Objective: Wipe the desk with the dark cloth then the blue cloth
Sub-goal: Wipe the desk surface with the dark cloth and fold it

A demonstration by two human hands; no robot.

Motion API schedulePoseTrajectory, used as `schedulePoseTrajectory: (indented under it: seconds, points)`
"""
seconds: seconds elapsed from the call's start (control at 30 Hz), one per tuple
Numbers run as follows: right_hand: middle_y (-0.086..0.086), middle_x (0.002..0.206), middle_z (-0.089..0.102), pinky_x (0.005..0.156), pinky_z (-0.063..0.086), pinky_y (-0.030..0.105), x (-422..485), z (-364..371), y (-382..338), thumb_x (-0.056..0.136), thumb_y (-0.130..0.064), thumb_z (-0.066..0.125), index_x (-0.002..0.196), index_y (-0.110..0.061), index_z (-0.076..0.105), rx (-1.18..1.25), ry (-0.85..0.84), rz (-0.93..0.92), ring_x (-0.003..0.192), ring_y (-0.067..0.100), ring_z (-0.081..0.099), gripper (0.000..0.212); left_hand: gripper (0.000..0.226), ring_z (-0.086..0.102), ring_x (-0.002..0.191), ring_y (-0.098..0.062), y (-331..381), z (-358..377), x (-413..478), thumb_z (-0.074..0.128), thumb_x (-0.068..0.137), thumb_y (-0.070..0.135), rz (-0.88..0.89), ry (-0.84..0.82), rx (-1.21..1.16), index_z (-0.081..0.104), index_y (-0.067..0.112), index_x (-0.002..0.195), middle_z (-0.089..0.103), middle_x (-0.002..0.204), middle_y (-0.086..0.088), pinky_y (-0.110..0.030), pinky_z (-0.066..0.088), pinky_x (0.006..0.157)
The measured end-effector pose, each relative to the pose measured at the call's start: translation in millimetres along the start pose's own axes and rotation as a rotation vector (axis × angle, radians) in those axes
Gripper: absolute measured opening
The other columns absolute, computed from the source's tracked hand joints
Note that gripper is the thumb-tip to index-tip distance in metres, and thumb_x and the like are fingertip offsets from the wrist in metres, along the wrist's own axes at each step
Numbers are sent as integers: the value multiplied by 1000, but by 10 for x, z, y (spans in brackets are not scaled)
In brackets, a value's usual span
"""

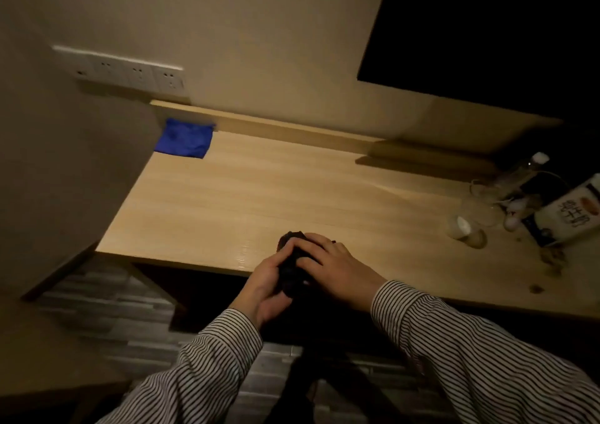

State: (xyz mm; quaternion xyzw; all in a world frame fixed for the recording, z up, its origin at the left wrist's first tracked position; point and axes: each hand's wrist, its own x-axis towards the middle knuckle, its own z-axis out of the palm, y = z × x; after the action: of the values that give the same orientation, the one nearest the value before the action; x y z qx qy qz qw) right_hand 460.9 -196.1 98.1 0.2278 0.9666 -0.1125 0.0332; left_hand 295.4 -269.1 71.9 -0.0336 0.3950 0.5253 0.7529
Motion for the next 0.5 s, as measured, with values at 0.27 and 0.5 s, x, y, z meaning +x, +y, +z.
schedulePoseTrajectory:
  seconds: [0.27,0.5]
  points:
    - [-7,144,50,110,35,49,390,-570,-26,100,-65,30,133,-33,52,392,406,391,133,13,46,51,44,66,125,-43,801,147,-237,54,110,28,195,-27,2,60,4,146,68,138,-27,-53,52,105]
    - [11,113,78,103,54,49,1095,-563,-19,105,-50,52,119,-13,76,1551,260,731,107,27,74,46,48,71,122,-43,1368,182,-180,60,103,28,236,-42,34,59,8,146,69,138,-26,-50,64,87]
